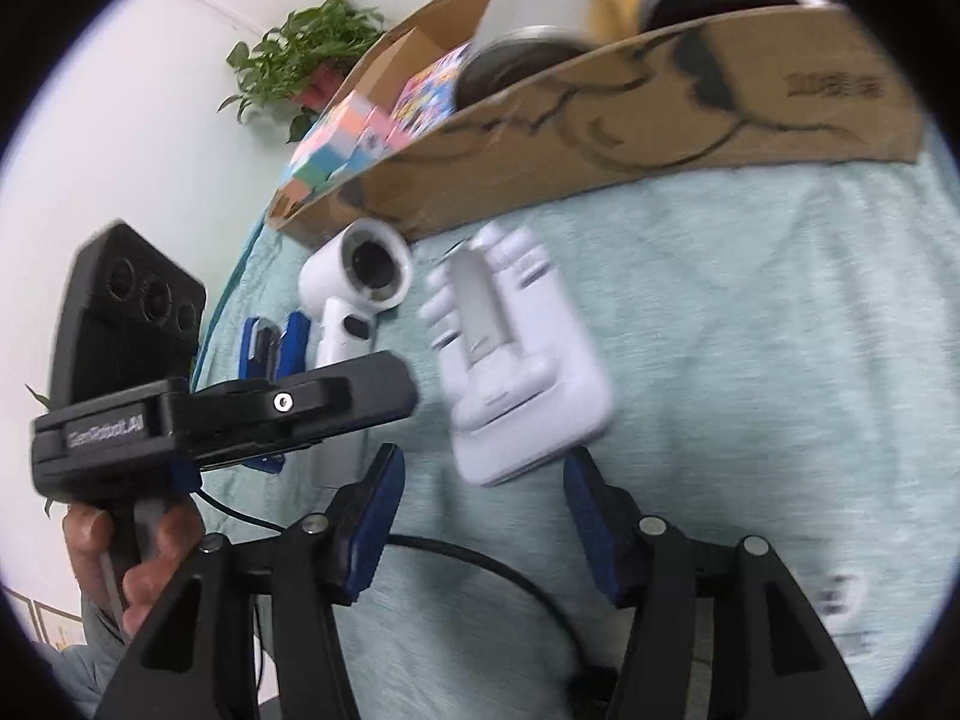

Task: Organize rigid objects

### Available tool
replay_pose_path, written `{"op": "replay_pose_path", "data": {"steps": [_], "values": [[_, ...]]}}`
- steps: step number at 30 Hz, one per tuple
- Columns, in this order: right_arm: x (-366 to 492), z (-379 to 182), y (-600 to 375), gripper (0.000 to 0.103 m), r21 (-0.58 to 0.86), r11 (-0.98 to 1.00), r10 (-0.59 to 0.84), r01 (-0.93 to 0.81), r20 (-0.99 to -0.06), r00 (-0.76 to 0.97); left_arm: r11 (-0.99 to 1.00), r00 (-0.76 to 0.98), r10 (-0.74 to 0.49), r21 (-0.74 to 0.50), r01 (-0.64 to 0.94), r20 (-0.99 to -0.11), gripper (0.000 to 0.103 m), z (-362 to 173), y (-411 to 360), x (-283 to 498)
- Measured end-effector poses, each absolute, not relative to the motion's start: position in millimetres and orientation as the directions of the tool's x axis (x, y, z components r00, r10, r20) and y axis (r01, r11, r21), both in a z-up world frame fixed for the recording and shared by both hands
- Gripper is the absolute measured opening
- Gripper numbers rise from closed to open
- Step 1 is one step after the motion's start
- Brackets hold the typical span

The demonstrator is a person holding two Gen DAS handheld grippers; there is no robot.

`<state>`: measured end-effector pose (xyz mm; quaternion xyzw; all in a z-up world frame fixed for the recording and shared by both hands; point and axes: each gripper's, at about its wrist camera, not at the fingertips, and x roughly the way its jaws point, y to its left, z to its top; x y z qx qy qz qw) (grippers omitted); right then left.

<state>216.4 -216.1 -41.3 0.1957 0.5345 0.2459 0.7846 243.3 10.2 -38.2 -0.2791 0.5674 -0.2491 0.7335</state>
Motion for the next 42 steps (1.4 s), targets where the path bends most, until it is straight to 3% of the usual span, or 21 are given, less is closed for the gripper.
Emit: {"op": "replay_pose_path", "data": {"steps": [2, 4, 12, 14, 25, 27, 30, 34, 37, 42], "values": [[219, -36, -226, 0.057, 0.528, 0.83, 0.555, -0.178, -0.756, 0.346, 0.722, 0.268, -0.674, -0.69, 0.043, -0.688, 0.05, -37, 12, 242], [225, -31, -231, 0.057, 0.461, 0.866, 0.5, -0.196, -0.78, 0.375, 0.747, 0.303, -0.636, -0.664, 0.014, -0.709, 0.089, -36, 14, 239], [235, -41, -159, 0.06, 0.2, 0.874, 0.389, -0.442, -0.835, 0.39, 0.787, 0.324, -0.582, -0.617, -0.007, -0.746, 0.089, -36, 6, 241], [232, -45, -147, 0.067, 0.14, 0.873, 0.363, -0.467, -0.825, 0.433, 0.799, 0.327, -0.564, -0.601, -0.014, -0.758, 0.084, -36, 0, 245], [218, -52, -138, 0.065, 0.085, 0.904, 0.315, -0.42, -0.796, 0.516, 0.834, 0.322, -0.526, -0.552, 0.014, -0.787, 0.079, -43, -25, 253], [212, -52, -145, 0.065, 0.104, 0.909, 0.319, -0.403, -0.796, 0.515, 0.828, 0.32, -0.535, -0.56, 0.016, -0.782, 0.08, -43, -22, 253], [211, -49, -158, 0.065, 0.257, 0.9, 0.407, -0.352, -0.786, 0.465, 0.823, 0.337, -0.539, -0.567, 0.018, -0.772, 0.077, -42, -18, 253], [216, -50, -169, 0.065, 0.448, 0.844, 0.534, -0.296, -0.755, 0.38, 0.844, 0.324, -0.519, -0.535, 0.044, -0.791, 0.04, -43, -23, 256], [217, -51, -172, 0.065, 0.53, 0.81, 0.586, -0.251, -0.732, 0.348, 0.828, 0.329, -0.54, -0.56, 0.041, -0.774, 0.036, -44, -17, 255], [216, -34, -166, 0.065, 0.504, 0.816, 0.578, -0.284, -0.716, 0.391, 0.803, 0.382, -0.569, -0.592, 0.068, -0.729, 0.035, -24, -10, 254]]}}
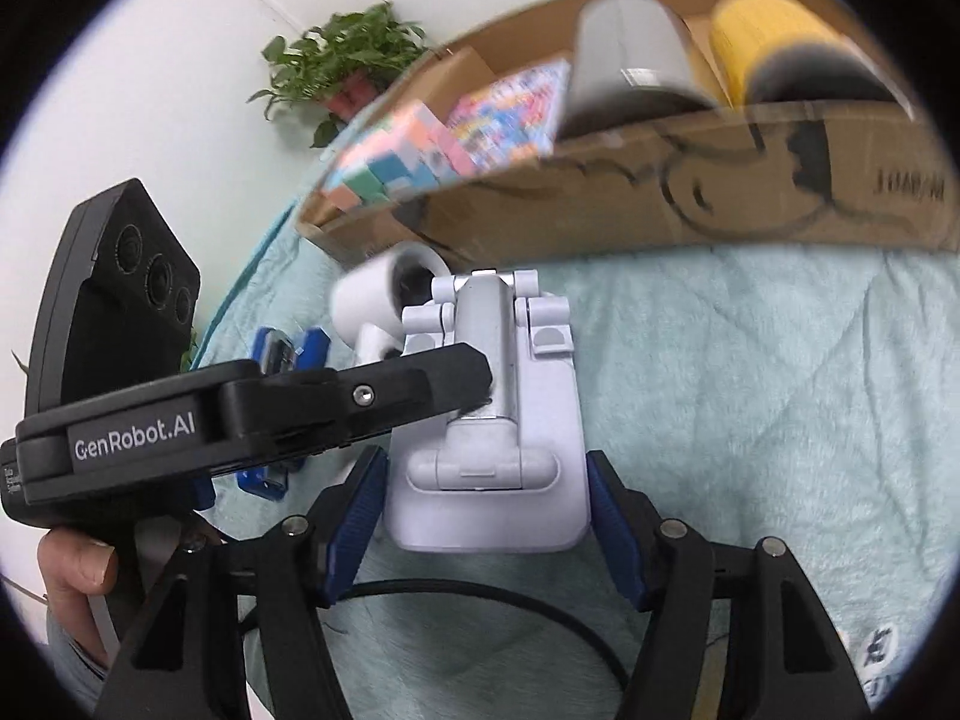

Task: Organize rigid objects
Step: 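Lift the phone stand into the tray box and open the left tool, then move the left tool to the white hair dryer and grasp its handle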

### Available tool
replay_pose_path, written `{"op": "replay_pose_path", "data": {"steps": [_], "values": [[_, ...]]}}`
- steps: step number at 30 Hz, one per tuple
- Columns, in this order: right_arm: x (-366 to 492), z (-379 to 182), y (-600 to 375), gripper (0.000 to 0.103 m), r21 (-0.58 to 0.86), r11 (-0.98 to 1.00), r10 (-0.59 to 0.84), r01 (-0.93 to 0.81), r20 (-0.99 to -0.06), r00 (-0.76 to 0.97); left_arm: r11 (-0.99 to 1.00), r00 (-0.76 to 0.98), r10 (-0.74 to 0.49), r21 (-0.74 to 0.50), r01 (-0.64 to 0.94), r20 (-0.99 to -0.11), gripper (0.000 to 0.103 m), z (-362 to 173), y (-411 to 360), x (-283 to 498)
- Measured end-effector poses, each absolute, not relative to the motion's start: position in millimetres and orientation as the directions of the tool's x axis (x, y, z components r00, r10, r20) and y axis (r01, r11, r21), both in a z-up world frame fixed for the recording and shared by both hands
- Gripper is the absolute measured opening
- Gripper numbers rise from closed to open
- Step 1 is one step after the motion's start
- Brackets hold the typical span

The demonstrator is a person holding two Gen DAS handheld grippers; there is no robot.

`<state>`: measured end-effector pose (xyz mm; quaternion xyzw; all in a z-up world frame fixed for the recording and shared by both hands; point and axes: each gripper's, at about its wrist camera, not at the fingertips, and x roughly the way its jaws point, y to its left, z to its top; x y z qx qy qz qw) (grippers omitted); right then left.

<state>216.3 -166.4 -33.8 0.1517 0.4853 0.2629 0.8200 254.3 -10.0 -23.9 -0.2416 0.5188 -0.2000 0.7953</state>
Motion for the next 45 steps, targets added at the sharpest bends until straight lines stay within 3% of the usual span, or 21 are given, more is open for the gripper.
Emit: {"op": "replay_pose_path", "data": {"steps": [10, 22, 23, 25, 27, 31, 34, 38, 43, 45], "values": [[261, 29, -152, 0.065, 0.402, 0.856, 0.517, -0.326, -0.648, 0.558, 0.825, 0.482, -0.558, -0.514, 0.235, -0.676, 0.031, 60, -11, 311], [326, 24, -150, 0.067, 0.437, 0.873, 0.48, -0.216, -0.688, 0.545, 0.851, 0.42, -0.525, -0.471, 0.234, -0.74, 0.031, 55, 0, 392], [325, 25, -150, 0.068, 0.428, 0.878, 0.471, -0.214, -0.69, 0.55, 0.864, 0.438, -0.503, -0.447, 0.232, -0.745, 0.034, 57, 2, 390], [321, 25, -149, 0.069, 0.408, 0.885, 0.46, -0.223, -0.695, 0.553, 0.866, 0.458, -0.5, -0.44, 0.239, -0.735, 0.057, 63, 6, 384], [314, 26, -147, 0.07, 0.383, 0.893, 0.448, -0.237, -0.701, 0.555, 0.877, 0.511, -0.478, -0.418, 0.237, -0.714, 0.073, 74, 14, 368], [294, 28, -139, 0.08, 0.27, 0.93, 0.367, -0.249, -0.705, 0.607, 0.937, 0.643, -0.348, -0.28, 0.21, -0.683, 0.097, 86, 26, 325], [279, 26, -134, 0.08, 0.203, 0.948, 0.315, -0.246, -0.711, 0.628, 0.959, 0.684, -0.28, -0.234, 0.161, -0.673, 0.1, 79, 40, 291], [260, 20, -130, 0.08, 0.159, 0.948, 0.302, -0.276, -0.725, 0.619, 0.96, 0.631, -0.261, -0.262, 0.094, -0.73, 0.1, 47, 63, 257], [242, 18, -129, 0.08, 0.137, 0.935, 0.318, -0.327, -0.734, 0.601, 0.909, 0.507, -0.382, -0.414, 0.053, -0.773, 0.098, 6, 77, 231], [237, 16, -133, 0.08, 0.157, 0.932, 0.33, -0.326, -0.736, 0.591, 0.897, 0.475, -0.406, -0.44, 0.042, -0.781, 0.09, -3, 76, 225]]}}
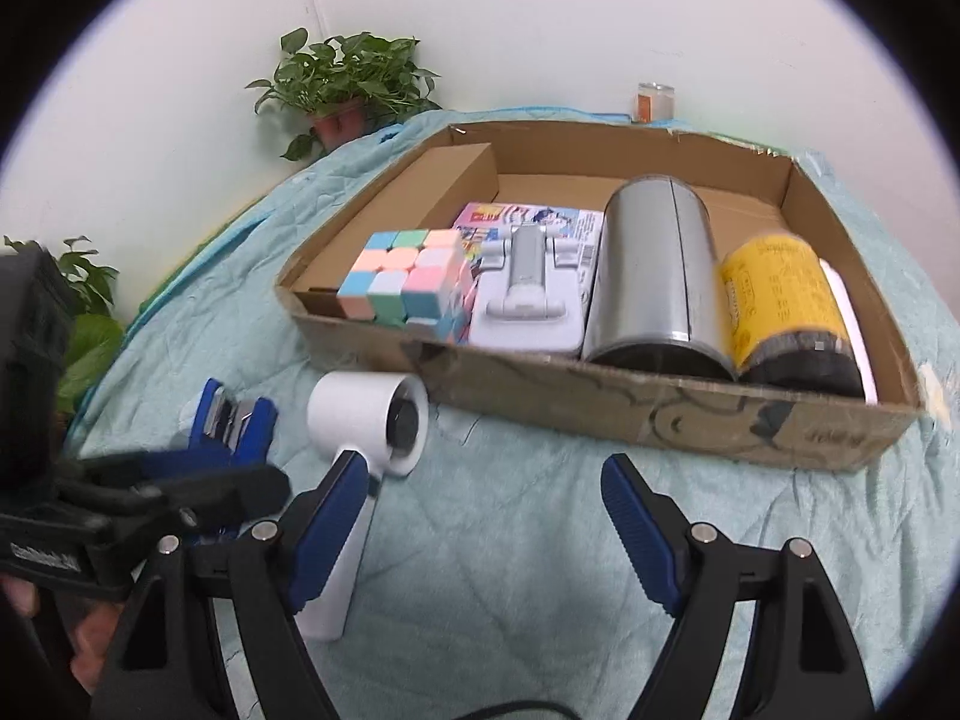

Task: Organize rigid objects
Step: 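Move the left tool to the white hair dryer and grasp its handle, then lift the hair dryer and lower it into the tray box, then release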

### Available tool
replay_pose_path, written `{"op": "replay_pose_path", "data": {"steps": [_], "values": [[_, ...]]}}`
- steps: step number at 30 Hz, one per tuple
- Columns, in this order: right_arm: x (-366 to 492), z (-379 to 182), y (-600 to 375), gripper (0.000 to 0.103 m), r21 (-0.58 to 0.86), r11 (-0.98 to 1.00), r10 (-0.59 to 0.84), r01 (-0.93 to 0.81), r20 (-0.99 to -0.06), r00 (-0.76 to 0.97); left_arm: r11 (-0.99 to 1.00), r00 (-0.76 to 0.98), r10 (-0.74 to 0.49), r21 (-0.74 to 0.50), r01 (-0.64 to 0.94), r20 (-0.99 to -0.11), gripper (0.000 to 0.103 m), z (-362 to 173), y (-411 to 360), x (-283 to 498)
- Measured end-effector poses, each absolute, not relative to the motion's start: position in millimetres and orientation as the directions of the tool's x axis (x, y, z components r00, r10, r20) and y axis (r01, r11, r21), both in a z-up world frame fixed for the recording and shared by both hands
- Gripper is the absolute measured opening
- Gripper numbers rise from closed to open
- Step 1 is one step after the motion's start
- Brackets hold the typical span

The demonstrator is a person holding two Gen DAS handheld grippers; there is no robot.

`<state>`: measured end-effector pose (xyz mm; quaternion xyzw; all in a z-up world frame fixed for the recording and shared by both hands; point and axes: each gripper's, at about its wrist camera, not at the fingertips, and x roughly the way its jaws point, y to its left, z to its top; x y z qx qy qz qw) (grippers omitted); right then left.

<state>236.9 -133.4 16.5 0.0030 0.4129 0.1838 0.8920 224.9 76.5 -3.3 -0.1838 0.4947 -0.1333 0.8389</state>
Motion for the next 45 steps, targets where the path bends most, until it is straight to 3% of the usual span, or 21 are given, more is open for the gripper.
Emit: {"op": "replay_pose_path", "data": {"steps": [5, 10, 11, 15, 25, 28, 30, 36, 40, 45], "values": [[226, 13, -151, 0.08, 0.206, 0.933, 0.345, -0.295, -0.743, 0.574, 0.898, 0.413, -0.414, -0.438, 0.04, -0.811, 0.067, -22, 69, 224], [213, 16, -157, 0.079, 0.209, 0.931, 0.35, -0.3, -0.743, 0.571, 0.896, 0.334, -0.424, -0.444, 0.019, -0.842, 0.03, -45, 59, 231], [211, 17, -157, 0.079, 0.209, 0.928, 0.356, -0.307, -0.74, 0.57, 0.894, 0.326, -0.427, -0.447, 0.016, -0.843, 0.027, -48, 57, 230], [204, 21, -155, 0.077, 0.227, 0.911, 0.393, -0.345, -0.731, 0.558, 0.9, 0.336, -0.415, -0.437, 0.01, -0.846, 0.027, -50, 52, 223], [171, 16, -163, 0.069, 0.246, 0.871, 0.457, -0.424, -0.721, 0.52, 0.82, 0.263, -0.549, -0.572, -0.015, -0.793, 0.028, -55, 34, 201], [169, 13, -165, 0.069, 0.252, 0.859, 0.471, -0.446, -0.732, 0.492, 0.807, 0.283, -0.562, -0.59, -0.018, -0.777, 0.042, -52, 41, 203], [170, 8, -158, 0.068, 0.264, 0.849, 0.48, -0.457, -0.746, 0.461, 0.803, 0.292, -0.564, -0.595, -0.024, -0.773, 0.045, -49, 50, 211], [172, -12, -109, 0.054, 0.232, 0.819, 0.463, -0.525, -0.808, 0.365, 0.794, 0.28, -0.579, -0.608, -0.019, -0.766, 0.041, -55, 55, 227], [177, -34, -87, 0.034, 0.21, 0.828, 0.416, -0.52, -0.853, 0.317, 0.792, 0.278, -0.583, -0.61, -0.015, -0.763, 0.034, -54, 60, 226], [175, -42, -81, 0.032, 0.181, 0.84, 0.388, -0.512, -0.859, 0.334, 0.8, 0.28, -0.577, -0.6, 0.005, -0.767, 0.029, -57, 51, 227]]}}
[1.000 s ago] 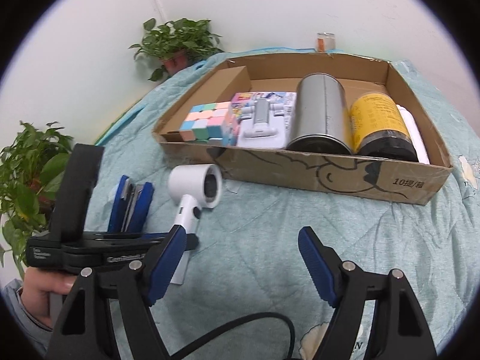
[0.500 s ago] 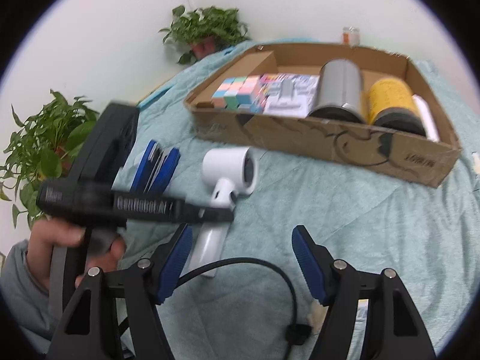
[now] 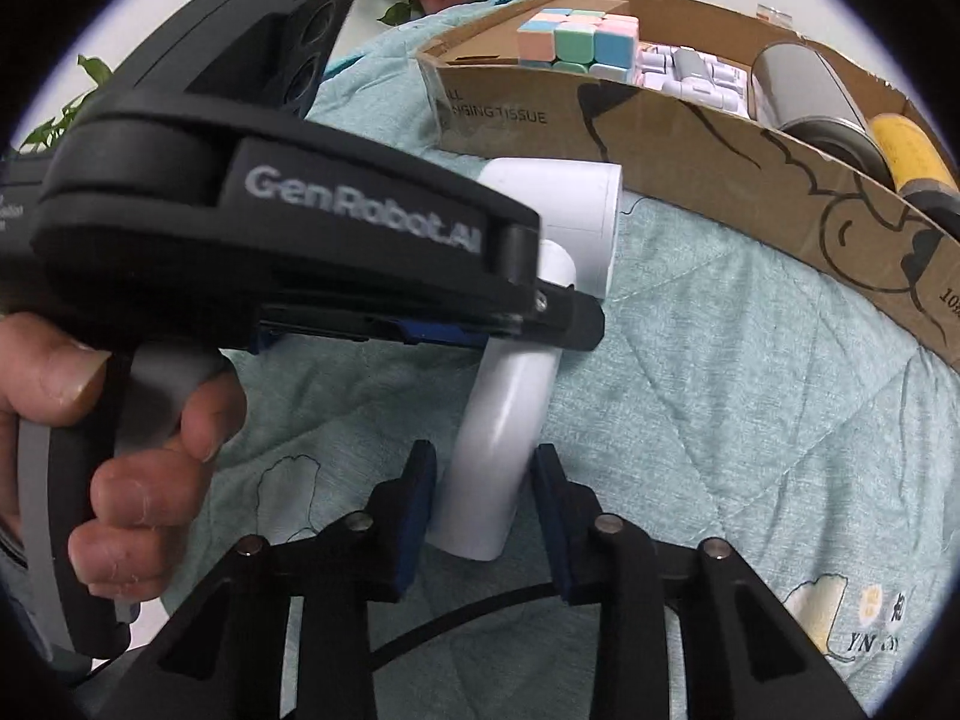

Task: Organize rigid objects
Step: 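Lift the hair dryer and lower it into the tray box, then release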

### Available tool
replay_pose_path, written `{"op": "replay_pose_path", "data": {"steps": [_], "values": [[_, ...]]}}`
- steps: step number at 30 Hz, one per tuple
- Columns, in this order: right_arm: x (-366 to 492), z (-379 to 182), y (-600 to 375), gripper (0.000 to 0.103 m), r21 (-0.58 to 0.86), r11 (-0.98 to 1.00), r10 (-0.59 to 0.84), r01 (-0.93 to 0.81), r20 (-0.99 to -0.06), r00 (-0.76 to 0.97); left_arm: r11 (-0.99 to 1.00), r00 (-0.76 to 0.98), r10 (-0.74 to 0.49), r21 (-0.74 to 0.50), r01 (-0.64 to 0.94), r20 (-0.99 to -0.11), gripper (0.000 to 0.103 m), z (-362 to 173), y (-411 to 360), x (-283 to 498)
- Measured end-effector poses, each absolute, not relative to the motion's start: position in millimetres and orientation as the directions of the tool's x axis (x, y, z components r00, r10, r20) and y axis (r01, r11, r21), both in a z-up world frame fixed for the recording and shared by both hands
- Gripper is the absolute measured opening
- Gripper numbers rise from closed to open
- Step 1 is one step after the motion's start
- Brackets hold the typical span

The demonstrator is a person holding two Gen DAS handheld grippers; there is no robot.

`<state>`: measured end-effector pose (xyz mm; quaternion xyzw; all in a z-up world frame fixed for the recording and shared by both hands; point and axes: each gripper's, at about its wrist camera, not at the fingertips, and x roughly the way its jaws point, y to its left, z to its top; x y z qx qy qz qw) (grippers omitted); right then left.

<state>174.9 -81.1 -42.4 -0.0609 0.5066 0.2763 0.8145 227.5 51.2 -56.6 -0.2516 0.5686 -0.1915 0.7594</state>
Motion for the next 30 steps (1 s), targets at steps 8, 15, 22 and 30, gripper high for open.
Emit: {"op": "replay_pose_path", "data": {"steps": [8, 15, 22, 30], "values": [[167, -21, -83, 0.03, 0.182, 0.838, 0.424, -0.514, -0.809, 0.406, 0.83, 0.367, -0.537, -0.553, 0.071, -0.759, 0.028, -20, 48, 216], [169, 28, -94, 0.03, 0.181, 0.837, 0.479, -0.517, -0.698, 0.531, 0.846, 0.48, -0.519, -0.505, 0.172, -0.707, 0.028, 52, 38, 221], [212, 69, -105, 0.03, 0.153, 0.856, 0.467, -0.494, -0.639, 0.611, 0.859, 0.522, -0.508, -0.448, 0.249, -0.685, 0.028, 106, 13, 267], [281, 79, -116, 0.03, 0.228, 0.877, 0.457, -0.423, -0.67, 0.586, 0.845, 0.446, -0.534, -0.457, 0.276, -0.719, 0.028, 119, -8, 354]]}}
